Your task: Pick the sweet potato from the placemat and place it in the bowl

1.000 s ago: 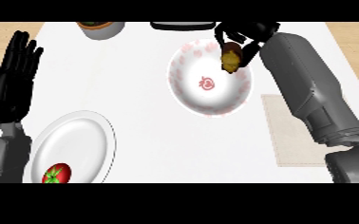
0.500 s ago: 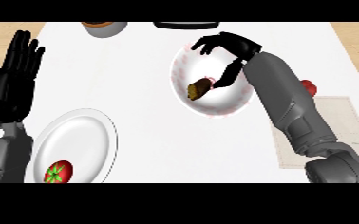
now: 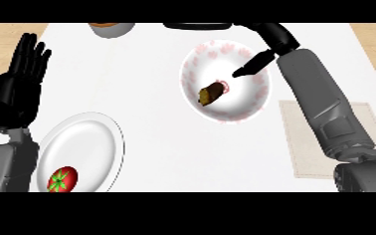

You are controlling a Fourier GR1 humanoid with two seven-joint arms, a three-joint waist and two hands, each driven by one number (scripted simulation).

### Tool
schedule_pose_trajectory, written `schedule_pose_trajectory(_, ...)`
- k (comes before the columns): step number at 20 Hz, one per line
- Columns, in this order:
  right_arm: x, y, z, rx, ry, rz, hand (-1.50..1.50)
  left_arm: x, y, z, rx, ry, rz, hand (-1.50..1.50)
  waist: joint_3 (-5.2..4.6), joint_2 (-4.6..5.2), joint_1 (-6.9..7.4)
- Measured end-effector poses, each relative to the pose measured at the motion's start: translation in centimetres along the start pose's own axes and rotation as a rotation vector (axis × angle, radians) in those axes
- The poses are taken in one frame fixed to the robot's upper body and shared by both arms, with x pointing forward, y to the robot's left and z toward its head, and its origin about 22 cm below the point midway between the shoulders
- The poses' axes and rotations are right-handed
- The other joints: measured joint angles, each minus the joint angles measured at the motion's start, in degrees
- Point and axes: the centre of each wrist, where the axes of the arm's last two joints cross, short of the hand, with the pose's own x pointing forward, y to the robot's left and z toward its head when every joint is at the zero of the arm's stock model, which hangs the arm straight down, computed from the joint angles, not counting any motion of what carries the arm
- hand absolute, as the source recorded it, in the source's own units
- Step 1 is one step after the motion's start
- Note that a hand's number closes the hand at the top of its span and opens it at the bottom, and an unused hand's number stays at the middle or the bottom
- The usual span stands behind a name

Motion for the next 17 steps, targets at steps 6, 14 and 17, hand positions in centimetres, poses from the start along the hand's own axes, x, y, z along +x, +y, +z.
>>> schedule_pose_trajectory(6,-0.4,-6.1,3.2,-0.168,0.047,-0.092,-1.5,0.5,-0.3,-0.5,-0.019,-0.013,0.011,0.0,0.06,0.63,1.23)
schedule_pose_trajectory(14,-1.3,-12.4,9.1,-0.26,0.044,-0.169,-1.5,0.8,-1.0,-1.1,-0.041,-0.034,0.023,0.0,0.22,1.76,2.73)
schedule_pose_trajectory(17,-1.5,-13.9,11.0,-0.282,0.054,-0.174,-1.5,1.0,-1.6,-1.3,-0.048,-0.044,0.031,0.0,0.31,2.12,3.21)
